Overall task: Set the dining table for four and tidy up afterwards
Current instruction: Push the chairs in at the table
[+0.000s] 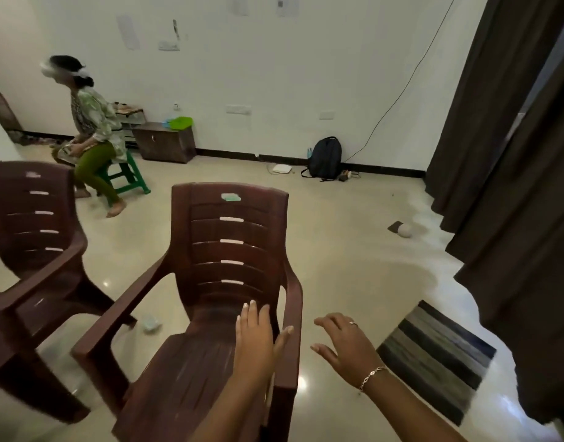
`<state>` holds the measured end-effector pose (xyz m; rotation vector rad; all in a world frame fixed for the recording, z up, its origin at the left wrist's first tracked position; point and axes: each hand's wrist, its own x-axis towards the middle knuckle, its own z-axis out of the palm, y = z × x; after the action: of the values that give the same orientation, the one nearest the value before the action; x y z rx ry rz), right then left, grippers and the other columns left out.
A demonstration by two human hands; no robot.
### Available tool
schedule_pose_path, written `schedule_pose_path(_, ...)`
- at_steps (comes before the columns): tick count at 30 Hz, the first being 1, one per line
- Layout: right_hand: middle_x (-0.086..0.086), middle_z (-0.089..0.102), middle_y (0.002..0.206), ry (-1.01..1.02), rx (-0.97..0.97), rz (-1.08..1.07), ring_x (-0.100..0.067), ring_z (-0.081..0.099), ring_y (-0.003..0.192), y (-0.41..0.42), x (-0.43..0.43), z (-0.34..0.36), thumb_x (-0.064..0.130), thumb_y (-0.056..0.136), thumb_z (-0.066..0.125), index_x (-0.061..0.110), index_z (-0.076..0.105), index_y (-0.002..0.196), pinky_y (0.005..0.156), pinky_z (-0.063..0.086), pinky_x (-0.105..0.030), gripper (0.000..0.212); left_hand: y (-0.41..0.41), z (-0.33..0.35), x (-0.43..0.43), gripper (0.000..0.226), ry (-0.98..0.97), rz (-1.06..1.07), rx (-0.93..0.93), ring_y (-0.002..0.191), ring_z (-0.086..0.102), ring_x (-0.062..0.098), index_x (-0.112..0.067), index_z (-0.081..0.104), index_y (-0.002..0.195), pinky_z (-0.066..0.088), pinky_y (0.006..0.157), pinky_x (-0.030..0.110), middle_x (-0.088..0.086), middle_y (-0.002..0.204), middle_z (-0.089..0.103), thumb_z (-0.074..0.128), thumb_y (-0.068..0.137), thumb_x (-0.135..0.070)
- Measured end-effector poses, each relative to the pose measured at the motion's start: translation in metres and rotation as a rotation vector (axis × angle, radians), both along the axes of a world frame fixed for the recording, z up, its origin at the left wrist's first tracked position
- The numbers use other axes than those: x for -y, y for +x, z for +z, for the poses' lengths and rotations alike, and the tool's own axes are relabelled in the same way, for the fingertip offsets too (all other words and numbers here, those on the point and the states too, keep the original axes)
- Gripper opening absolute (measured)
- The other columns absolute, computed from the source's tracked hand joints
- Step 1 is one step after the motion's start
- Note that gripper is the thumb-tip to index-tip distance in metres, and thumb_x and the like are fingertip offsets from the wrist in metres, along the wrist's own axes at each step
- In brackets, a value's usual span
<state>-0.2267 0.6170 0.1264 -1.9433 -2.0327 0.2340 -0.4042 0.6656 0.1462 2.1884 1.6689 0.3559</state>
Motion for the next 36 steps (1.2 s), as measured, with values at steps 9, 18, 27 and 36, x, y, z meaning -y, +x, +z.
schedule_pose_path(9,-0.007,0.059,0.109,0.086,0.021,0.087,-0.027,0.058,0.098,0.137,-0.164,-0.001,0.058,0.079,0.032,0.013,0.060,0.117,0.082,0.049,-0.036,0.065,0.140,0.000,-0.140,0.074,0.111,0.050,0.151,0.147,0.000,0.022,-0.014,0.021,0.148,0.001,0.118,0.032,0.008,0.158,0.011,0.031,0.092,-0.061)
schedule_pose_path(18,-0.003,0.064,0.092,0.186,0.078,0.262,-0.023,0.065,0.075,0.267,-0.320,0.030,0.051,0.079,0.041,0.015,0.065,0.102,0.060,0.054,-0.030,0.049,0.255,0.019,-0.272,0.094,0.231,0.385,0.159,0.127,0.047,0.037,-0.001,0.056,0.123,0.033,0.107,0.048,0.021,0.130,0.055,0.006,0.087,-0.072)
schedule_pose_path(27,0.001,0.064,0.093,0.228,0.050,0.565,-0.018,0.065,0.078,0.268,-0.469,0.017,0.051,0.080,0.043,0.018,0.064,0.104,0.062,0.054,-0.027,0.046,0.233,0.017,-0.389,0.064,0.224,0.770,0.159,0.144,0.017,0.029,-0.005,0.035,0.140,0.010,0.117,0.036,0.015,0.150,0.031,0.044,0.094,-0.048)
schedule_pose_path(36,0.010,0.062,0.089,0.302,0.186,1.034,-0.011,0.064,0.070,0.225,-0.645,0.020,0.053,0.072,0.057,0.027,0.056,0.104,0.057,0.051,-0.018,0.041,0.216,0.020,-0.505,0.060,0.194,1.304,0.234,0.139,0.027,0.026,-0.012,0.030,0.141,0.038,0.105,0.041,0.009,0.148,0.033,0.053,0.091,-0.037)
